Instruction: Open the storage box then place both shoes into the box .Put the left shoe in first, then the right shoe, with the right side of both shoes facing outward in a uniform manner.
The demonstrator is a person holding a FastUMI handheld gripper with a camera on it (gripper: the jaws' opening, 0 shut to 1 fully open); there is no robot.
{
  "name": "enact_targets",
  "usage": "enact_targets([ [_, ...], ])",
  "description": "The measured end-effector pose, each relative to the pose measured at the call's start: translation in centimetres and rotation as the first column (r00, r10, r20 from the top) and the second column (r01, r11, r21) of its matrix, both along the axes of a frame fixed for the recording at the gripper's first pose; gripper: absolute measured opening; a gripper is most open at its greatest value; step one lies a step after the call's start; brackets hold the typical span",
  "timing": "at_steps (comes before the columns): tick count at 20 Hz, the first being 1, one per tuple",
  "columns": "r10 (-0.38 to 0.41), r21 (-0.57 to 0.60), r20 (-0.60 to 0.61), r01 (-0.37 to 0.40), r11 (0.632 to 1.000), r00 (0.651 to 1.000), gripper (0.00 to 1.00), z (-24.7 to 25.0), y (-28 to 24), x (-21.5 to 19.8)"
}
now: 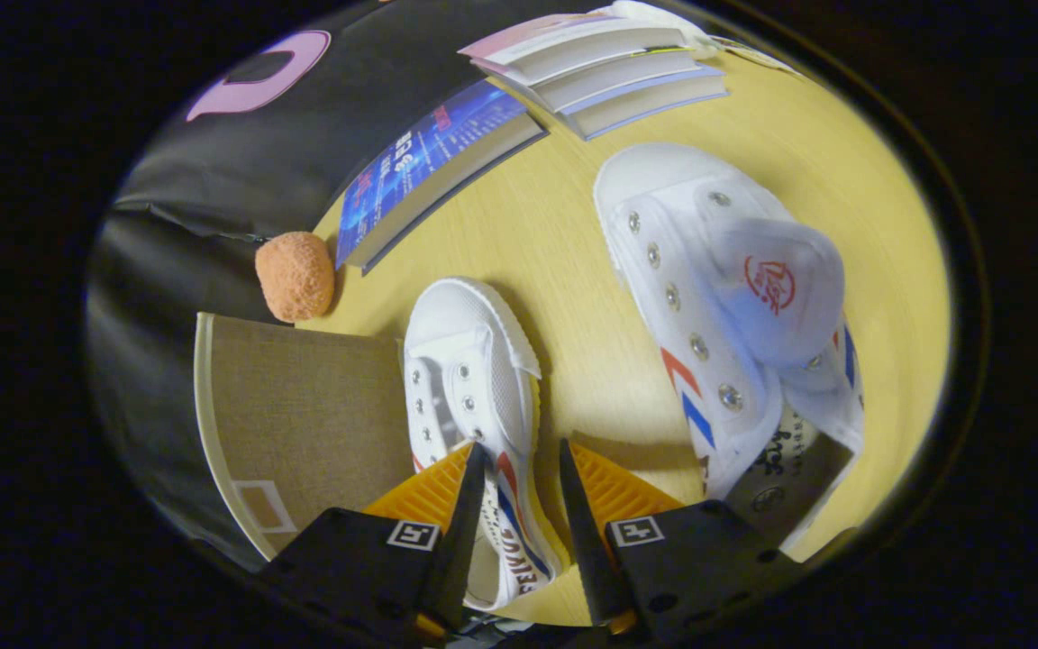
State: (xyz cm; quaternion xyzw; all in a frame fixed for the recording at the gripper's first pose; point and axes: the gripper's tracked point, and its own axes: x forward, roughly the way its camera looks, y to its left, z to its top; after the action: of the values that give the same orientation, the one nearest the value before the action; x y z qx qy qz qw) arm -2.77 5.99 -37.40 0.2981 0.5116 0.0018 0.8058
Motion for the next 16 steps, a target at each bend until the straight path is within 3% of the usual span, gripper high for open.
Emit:
enact_targets([
  [3,-0.012,0.002,0.007,0.012,1.0,1.0,0.61,0.4,0.0,-0.5],
  [10,0.017,0.033,0.005,-0.017,0.999,1.0,0.61,0.1,1.0,0.0],
  [16,-0.006,0.073,0.034,0.004,0.997,0.999,0.63,1.1,1.9,0.2],
])
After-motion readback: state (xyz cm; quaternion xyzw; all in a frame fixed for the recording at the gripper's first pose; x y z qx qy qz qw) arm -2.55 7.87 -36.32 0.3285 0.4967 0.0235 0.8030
